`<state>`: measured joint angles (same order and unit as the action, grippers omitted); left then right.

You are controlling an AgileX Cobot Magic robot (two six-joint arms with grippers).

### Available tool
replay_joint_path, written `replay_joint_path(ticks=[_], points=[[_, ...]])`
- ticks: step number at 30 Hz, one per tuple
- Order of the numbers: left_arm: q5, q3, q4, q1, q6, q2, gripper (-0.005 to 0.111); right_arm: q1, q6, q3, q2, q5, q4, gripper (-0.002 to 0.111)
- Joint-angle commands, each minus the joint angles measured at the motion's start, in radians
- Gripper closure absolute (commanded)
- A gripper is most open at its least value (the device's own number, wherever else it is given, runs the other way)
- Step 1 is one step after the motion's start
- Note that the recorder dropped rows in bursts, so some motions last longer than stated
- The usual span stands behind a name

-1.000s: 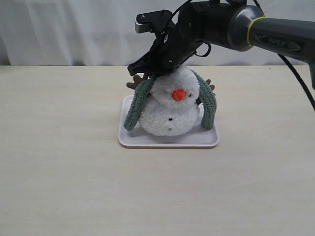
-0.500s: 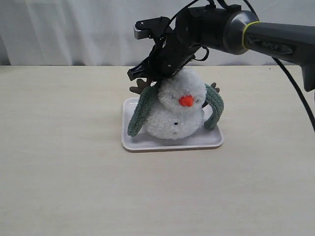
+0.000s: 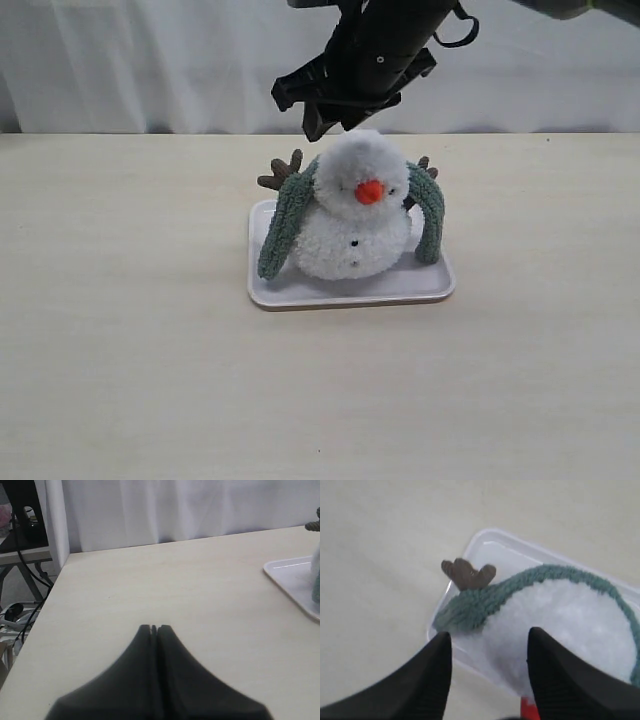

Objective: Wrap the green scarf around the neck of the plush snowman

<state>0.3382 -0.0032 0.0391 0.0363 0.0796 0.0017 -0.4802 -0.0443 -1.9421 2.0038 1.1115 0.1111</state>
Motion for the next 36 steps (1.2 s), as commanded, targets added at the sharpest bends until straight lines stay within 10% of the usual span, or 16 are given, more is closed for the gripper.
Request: replay_joint_path(ticks=[1, 13, 18, 22, 36], points=[[-0.012, 0.003, 0.001, -0.001, 0.002, -0.002, 0.107, -0.043, 0.023, 0.055, -0.065, 0.074, 0.005, 0.062], [-0.012, 0.003, 0.001, -0.001, 0.002, -0.002, 0.107, -0.279, 0.415, 0.330, -0.064, -0.056, -0.195, 0.039], [-0.012, 0.003, 0.001, -0.001, 0.002, -0.002, 0.107, -0.335, 0.588, 0.513, -0.039, -0.419, -0.205, 0.039], [-0.012, 0.003, 0.001, -0.001, 0.002, -0.002, 0.107, -0.323, 0.825, 0.636, 0.024, -0.790, -0.289, 0.043], [-0.012, 0.003, 0.001, -0.001, 0.002, -0.002, 0.107, -0.221, 0.874, 0.633, 0.127, -0.974, -0.363, 0.043]])
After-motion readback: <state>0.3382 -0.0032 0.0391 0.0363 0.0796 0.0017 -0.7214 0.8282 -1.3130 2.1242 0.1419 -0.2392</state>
